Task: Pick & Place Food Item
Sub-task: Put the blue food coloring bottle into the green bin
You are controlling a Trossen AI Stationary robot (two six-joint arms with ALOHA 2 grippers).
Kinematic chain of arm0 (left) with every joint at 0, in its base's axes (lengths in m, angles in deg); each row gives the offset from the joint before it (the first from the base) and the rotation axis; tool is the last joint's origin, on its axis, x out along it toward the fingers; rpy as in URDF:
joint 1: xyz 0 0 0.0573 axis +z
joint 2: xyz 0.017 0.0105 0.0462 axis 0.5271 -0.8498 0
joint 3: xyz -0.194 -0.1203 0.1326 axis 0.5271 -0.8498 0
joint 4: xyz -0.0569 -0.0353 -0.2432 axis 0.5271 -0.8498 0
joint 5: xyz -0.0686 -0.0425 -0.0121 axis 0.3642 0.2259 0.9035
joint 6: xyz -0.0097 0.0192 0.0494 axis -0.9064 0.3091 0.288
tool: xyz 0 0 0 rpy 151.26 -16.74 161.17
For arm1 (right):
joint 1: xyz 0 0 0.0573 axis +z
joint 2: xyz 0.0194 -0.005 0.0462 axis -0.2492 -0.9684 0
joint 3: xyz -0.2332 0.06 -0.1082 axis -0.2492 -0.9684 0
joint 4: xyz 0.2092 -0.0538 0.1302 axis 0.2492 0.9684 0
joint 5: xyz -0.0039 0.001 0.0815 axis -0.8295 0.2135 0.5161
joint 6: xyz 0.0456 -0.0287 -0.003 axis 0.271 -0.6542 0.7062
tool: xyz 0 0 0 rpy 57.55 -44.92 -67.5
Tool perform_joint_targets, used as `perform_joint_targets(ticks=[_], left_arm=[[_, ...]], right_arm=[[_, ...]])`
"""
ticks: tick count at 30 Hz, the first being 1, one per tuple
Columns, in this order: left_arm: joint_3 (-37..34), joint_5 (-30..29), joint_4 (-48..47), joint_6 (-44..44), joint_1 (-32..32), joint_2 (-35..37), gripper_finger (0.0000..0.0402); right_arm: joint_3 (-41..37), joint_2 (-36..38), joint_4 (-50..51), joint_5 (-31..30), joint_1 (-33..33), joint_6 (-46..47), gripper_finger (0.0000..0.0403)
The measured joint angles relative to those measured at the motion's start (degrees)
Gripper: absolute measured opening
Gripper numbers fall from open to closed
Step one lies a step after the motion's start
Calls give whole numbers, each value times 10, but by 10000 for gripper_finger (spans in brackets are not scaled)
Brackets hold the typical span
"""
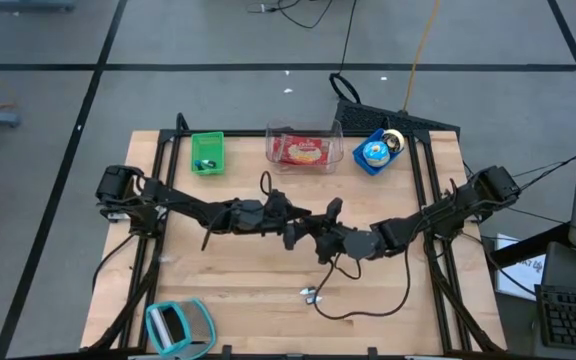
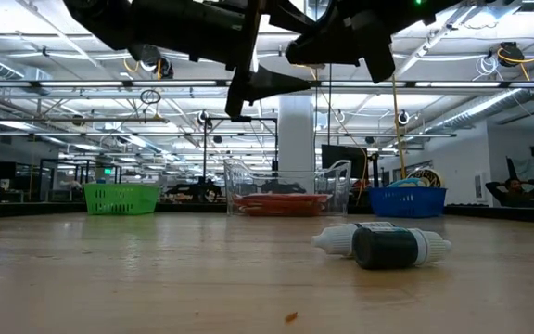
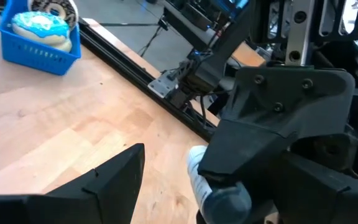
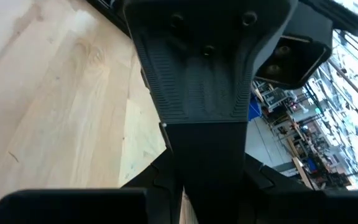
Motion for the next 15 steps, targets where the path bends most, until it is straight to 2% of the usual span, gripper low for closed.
perform_joint_targets(ticks=[2,5,15], left_arm=[[0,-3,3,0,2,-1,303],[0,-2,8,0,4,-1,272],[-1,14,14,-9,4,0,99]], right_arm=[[0,0,4,-3,0,2,77],[0,0,7,-5,0,2,77],[0,1,12,4,0,2,81]])
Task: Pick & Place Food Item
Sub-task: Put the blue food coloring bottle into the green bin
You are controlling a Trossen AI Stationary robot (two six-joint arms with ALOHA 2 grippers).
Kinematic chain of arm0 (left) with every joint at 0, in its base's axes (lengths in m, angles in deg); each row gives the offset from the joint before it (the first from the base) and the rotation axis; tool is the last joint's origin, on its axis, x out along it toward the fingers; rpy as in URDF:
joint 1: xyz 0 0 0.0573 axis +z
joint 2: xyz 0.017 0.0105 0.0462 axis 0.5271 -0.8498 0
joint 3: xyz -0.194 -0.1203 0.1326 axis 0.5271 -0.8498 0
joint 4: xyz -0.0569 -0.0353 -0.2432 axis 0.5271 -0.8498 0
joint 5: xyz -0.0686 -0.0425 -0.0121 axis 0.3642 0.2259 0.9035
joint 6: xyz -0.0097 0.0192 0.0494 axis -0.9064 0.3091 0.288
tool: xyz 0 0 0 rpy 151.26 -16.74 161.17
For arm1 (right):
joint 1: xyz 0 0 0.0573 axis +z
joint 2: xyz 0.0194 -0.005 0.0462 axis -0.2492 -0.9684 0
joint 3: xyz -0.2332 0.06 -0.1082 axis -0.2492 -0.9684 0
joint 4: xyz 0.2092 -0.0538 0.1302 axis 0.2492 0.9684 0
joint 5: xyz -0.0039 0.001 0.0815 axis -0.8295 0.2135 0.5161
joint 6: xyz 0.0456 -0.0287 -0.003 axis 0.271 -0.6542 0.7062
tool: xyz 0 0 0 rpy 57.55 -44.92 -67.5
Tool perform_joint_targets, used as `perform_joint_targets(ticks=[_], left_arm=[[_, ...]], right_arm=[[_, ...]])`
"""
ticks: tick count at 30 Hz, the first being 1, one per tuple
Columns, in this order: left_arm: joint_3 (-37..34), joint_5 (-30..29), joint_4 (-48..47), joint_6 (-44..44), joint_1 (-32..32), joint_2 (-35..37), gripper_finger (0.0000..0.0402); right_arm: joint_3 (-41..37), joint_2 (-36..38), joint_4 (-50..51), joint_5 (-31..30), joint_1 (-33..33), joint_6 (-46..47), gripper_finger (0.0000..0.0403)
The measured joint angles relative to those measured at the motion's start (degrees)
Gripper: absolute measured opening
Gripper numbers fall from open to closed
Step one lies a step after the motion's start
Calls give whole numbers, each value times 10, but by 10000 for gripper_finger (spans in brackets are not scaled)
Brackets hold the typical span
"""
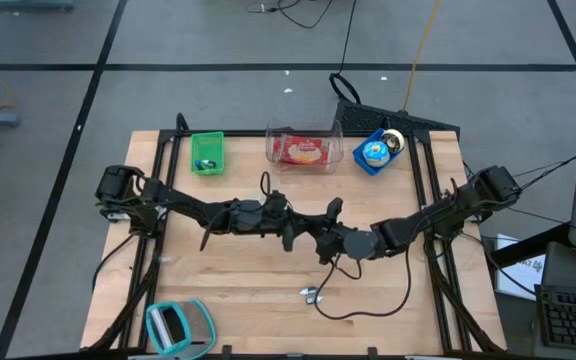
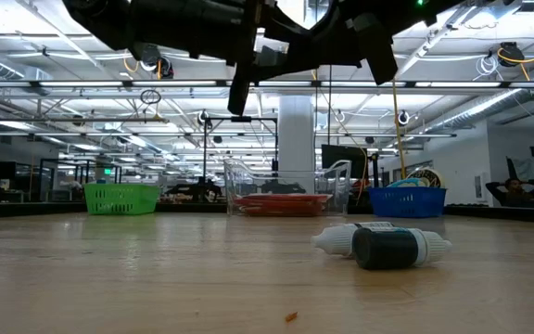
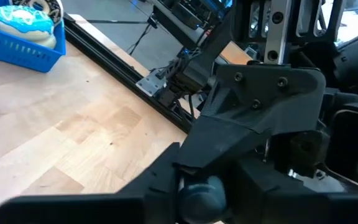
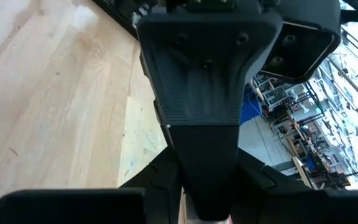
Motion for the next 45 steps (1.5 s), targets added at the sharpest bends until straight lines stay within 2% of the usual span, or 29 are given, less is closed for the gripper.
perform_joint_targets(ticks=[3,7,13,17,21,25,28,32,39,42,45], left_arm=[[0,2,3,2,0,0,80],[0,-9,9,5,3,-1,77],[0,-9,8,25,17,0,78],[0,21,-22,63,38,22,69],[0,-2,-111,121,65,78,69],[-1,-79,-211,175,74,135,72],[-27,-137,-226,214,75,173,68],[-103,-189,-200,222,83,224,68],[-276,-295,-97,167,137,312,68],[-313,-354,-99,138,165,336,68],[-321,-371,-113,114,191,339,68]], right_arm=[[0,1,2,-1,1,13,97],[0,0,-1,-16,8,40,156],[0,32,-17,-138,57,73,246],[0,73,18,-164,90,150,275],[-13,118,76,-163,112,232,282],[-67,161,78,-164,118,289,277],[-109,188,68,-164,115,326,271],[-164,202,-4,-165,106,320,268],[-225,204,-116,-161,72,221,267],[-232,209,-119,-131,37,192,267],[-236,216,-120,-77,-12,192,267]])
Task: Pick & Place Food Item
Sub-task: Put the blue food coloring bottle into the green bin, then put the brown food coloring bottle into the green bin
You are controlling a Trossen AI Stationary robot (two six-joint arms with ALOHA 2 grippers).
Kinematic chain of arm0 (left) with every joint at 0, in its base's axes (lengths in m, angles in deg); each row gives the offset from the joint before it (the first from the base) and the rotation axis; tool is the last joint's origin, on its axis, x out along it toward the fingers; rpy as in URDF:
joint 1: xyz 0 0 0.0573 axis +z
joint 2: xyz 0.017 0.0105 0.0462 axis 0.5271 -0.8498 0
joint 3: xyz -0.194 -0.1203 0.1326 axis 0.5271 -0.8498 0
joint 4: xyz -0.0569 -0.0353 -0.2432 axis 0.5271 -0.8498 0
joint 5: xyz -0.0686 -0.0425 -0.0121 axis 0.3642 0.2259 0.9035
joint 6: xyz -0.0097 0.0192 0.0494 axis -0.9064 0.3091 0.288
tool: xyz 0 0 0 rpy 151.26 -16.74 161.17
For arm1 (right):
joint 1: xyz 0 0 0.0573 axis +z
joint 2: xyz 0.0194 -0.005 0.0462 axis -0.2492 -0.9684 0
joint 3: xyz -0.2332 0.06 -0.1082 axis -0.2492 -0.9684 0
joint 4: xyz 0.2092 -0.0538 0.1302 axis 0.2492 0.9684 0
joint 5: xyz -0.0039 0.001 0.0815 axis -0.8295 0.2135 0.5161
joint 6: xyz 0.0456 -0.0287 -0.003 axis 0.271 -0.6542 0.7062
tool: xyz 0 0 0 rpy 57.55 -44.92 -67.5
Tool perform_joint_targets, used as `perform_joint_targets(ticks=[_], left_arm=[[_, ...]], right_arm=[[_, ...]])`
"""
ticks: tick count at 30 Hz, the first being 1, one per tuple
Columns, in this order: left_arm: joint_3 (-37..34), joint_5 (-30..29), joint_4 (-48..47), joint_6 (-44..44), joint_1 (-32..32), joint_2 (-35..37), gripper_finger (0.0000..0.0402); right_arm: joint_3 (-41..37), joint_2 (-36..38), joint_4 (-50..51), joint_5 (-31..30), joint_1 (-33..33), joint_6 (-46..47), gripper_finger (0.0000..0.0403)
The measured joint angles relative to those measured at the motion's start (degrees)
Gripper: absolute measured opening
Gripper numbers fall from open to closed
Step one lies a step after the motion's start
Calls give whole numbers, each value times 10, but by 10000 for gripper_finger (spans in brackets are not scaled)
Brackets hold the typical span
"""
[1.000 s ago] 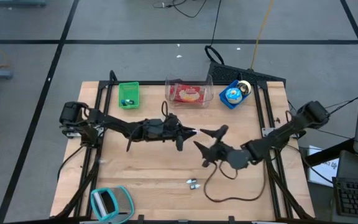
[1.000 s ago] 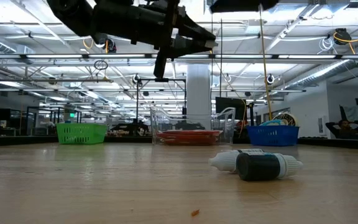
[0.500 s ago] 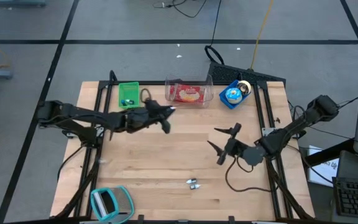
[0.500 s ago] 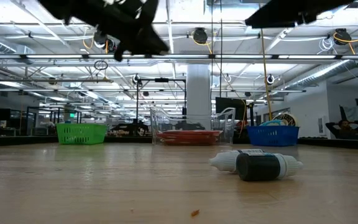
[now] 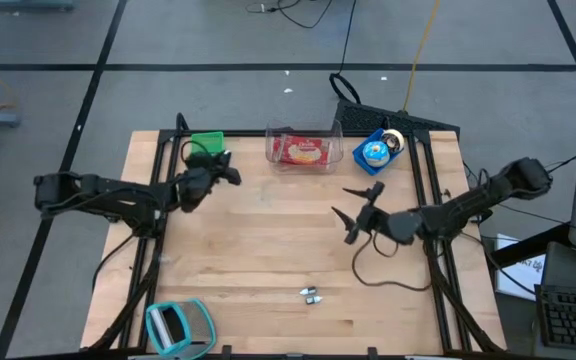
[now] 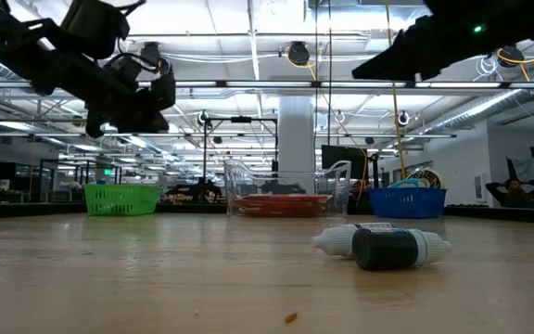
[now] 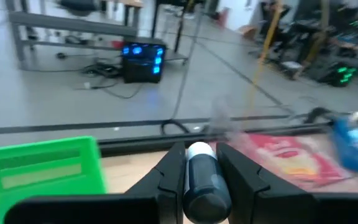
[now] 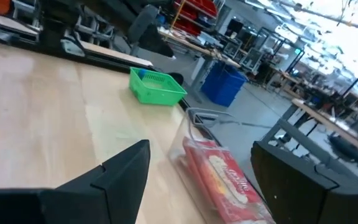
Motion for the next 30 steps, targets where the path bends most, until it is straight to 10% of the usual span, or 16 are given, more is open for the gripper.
perform_joint_targets(ticks=[11,21,30], left_arm=[[-1,-17,-89,-70,84,-48,68],[0,-16,-101,-136,128,-129,70],[0,12,-98,-146,138,-149,149]], right_arm=[[-3,5,-4,193,-139,38,267],[-3,4,-18,199,-156,64,267],[-3,4,-17,199,-156,62,267]])
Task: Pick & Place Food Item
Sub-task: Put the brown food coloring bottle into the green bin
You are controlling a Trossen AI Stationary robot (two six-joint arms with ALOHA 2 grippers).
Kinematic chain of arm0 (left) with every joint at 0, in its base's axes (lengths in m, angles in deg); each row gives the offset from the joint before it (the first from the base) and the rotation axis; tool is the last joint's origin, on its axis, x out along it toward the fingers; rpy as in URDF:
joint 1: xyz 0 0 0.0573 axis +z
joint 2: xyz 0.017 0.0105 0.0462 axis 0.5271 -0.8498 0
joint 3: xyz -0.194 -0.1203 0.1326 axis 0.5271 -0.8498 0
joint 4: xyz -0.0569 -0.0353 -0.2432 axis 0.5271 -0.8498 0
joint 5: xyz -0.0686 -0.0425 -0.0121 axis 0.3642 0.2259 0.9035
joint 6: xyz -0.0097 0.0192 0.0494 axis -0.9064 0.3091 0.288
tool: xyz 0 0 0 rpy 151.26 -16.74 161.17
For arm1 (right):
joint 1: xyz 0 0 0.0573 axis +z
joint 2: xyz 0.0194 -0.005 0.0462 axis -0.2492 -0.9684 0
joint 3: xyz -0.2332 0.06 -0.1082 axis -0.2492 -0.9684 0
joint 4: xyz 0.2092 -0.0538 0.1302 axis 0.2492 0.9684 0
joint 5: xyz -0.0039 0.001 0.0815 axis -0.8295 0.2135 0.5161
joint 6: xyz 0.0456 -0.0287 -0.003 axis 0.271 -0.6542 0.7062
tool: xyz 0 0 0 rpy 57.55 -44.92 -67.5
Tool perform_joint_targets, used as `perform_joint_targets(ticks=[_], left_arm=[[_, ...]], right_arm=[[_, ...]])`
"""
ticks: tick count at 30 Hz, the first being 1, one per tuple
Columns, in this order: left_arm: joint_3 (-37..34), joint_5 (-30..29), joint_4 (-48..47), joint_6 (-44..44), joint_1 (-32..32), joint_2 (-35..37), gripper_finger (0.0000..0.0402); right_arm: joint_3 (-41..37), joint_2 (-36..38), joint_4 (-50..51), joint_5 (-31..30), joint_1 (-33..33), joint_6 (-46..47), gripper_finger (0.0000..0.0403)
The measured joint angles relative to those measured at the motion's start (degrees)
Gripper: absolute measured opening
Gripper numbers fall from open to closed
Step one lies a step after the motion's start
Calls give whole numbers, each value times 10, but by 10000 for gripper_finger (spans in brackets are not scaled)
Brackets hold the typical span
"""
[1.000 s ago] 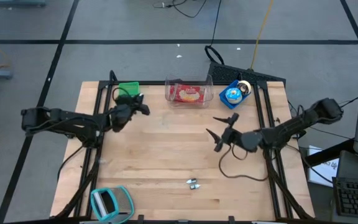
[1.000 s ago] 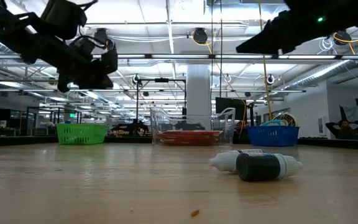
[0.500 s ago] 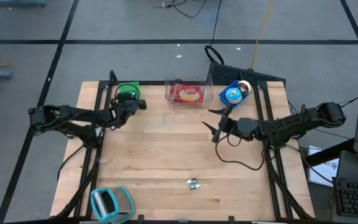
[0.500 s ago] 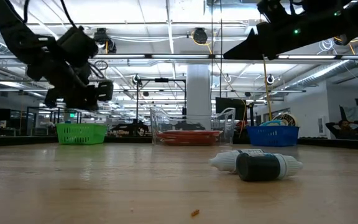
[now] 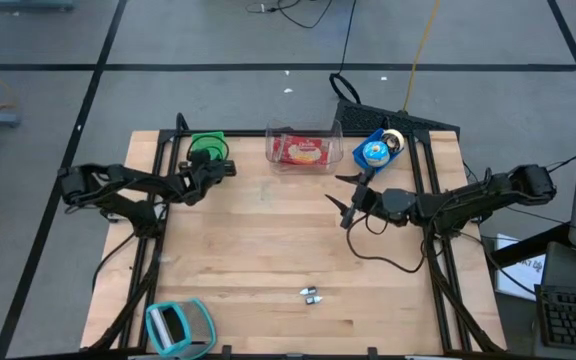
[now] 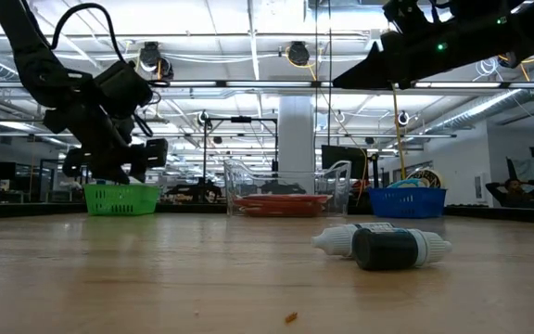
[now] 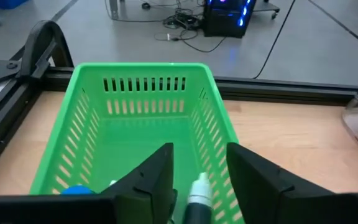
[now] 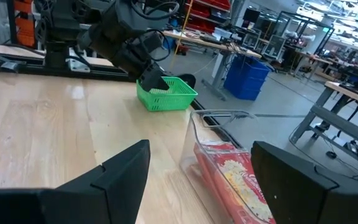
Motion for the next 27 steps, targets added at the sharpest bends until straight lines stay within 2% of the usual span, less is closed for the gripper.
perform_joint_targets(ticks=[6,13,15,20,23,27], left_arm=[[0,12,13,32,-2,18,181],[0,134,77,182,-46,119,192],[0,179,84,202,-66,154,192],[0,263,93,202,-123,232,193],[0,287,99,209,-164,259,193],[0,293,119,230,-215,265,193]], right_arm=[[0,0,8,0,0,-11,267],[0,0,8,2,9,-16,267],[0,0,11,28,13,-11,267],[0,-8,15,173,26,41,267],[1,-33,31,205,51,65,267],[1,-102,30,226,106,90,267]])
